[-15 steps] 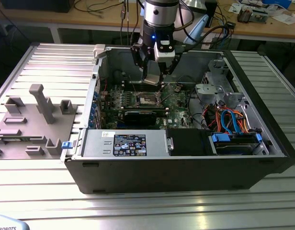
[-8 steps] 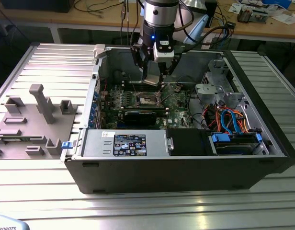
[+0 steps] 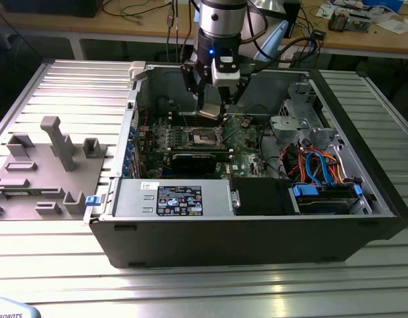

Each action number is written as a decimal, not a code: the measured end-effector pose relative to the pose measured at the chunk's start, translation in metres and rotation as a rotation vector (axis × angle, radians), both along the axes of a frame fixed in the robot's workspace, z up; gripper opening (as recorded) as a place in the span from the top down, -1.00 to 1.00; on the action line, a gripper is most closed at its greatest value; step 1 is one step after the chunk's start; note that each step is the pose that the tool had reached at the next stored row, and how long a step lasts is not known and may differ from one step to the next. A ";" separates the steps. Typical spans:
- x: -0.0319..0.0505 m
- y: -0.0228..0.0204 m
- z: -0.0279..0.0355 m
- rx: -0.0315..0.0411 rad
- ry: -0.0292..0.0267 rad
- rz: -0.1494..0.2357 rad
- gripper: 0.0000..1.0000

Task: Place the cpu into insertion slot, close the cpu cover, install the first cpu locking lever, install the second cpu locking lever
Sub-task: 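Place the cpu into insertion slot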

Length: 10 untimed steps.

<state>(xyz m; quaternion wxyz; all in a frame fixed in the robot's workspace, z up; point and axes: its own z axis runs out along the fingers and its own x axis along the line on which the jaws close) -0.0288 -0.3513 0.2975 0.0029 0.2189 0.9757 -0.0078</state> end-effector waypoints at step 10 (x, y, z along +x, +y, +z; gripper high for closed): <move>0.0000 0.0000 -0.0012 -0.0014 -0.0001 -0.014 -0.09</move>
